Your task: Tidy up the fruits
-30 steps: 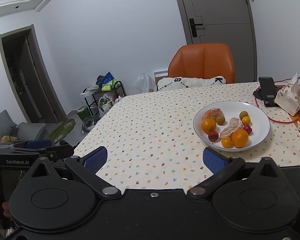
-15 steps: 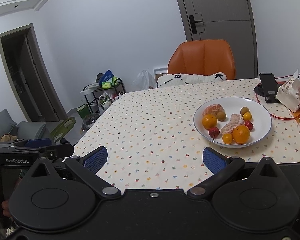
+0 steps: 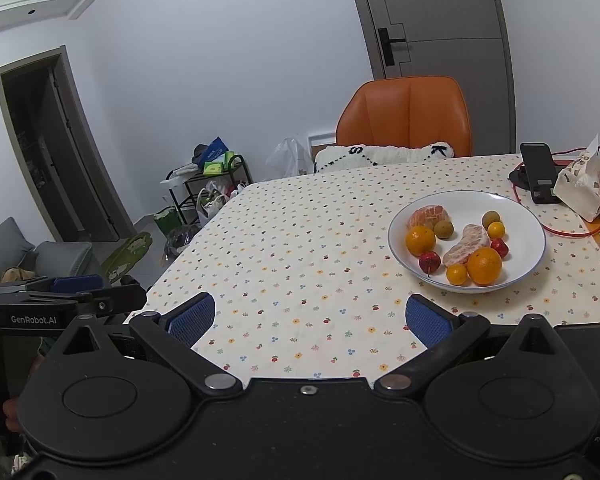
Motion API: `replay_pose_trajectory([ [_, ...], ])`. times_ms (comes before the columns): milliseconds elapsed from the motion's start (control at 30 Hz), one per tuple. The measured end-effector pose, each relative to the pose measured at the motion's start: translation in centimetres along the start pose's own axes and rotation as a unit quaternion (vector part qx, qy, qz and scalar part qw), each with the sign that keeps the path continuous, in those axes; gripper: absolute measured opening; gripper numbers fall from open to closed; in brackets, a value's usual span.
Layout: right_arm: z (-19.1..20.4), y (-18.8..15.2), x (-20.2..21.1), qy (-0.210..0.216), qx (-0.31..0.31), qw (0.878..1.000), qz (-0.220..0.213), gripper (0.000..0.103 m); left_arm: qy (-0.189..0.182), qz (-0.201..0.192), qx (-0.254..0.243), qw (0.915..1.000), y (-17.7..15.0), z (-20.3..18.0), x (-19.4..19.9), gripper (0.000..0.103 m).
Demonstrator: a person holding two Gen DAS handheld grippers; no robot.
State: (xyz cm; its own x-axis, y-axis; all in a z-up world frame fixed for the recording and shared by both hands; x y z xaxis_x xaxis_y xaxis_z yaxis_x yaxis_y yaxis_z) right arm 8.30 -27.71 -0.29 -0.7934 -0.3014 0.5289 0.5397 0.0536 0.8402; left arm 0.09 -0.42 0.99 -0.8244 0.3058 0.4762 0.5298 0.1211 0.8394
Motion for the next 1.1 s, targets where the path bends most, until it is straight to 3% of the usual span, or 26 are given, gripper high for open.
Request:
replay_pose_trajectory([
  [1100,-0.42,-0.01,0.05,-0.001,-0.002,1.0,0.001,0.103,0.001,0.005,-0.002,1.0,-0.07,-0.13,-0.17,0.103],
])
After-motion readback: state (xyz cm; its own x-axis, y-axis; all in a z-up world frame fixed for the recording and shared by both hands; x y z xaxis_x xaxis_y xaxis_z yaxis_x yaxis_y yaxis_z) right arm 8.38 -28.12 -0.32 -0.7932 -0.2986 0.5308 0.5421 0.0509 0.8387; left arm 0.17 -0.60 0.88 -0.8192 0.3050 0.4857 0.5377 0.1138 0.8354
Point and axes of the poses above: each gripper's, at about its wrist camera, not at the fingertips, and x roughly against the way its jaws point, z to its left, y to its top, the point moved 2 cm from there along -x, roughly the way its jaws point, and after that the axes turned 15 degrees about -y, right-handed, at the moved point
